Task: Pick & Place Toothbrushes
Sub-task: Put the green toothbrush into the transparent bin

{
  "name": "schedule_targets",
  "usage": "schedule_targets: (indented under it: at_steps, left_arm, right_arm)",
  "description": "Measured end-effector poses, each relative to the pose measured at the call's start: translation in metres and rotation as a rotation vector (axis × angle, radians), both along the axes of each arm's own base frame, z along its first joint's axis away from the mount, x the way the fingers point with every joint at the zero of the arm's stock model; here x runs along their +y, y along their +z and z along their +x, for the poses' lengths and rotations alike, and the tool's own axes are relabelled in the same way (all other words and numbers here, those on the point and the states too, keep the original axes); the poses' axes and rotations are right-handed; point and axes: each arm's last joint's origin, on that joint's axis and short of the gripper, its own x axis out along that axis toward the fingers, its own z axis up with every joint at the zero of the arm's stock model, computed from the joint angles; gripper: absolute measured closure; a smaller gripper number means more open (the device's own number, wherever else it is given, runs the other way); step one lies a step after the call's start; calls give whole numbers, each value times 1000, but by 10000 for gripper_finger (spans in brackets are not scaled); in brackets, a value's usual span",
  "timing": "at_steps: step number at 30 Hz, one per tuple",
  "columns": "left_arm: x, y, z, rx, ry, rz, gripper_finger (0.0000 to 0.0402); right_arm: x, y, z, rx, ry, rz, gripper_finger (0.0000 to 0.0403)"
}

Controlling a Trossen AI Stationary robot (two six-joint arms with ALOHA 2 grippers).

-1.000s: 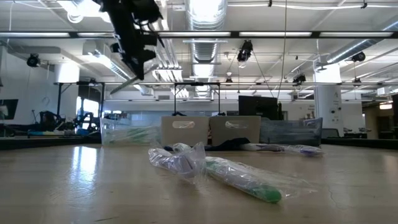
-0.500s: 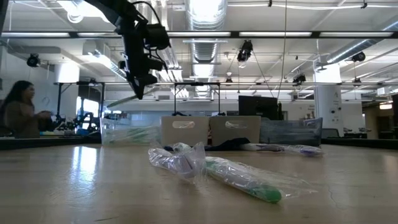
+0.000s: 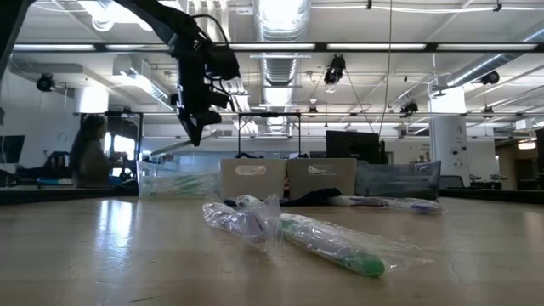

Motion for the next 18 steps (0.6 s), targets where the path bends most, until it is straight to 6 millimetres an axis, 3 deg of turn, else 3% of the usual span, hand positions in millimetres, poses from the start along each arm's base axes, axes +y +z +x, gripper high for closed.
schedule_targets:
  at_steps: [7,18]
  left_arm:
    - [7,-13,10,20,-5,-48,376]
    - [8,-19,12,92,-61,-72,376]
  right_arm:
    - [0,0,0,-1,0,0,367]
    - [-1,0,0,7,7,-15,333]
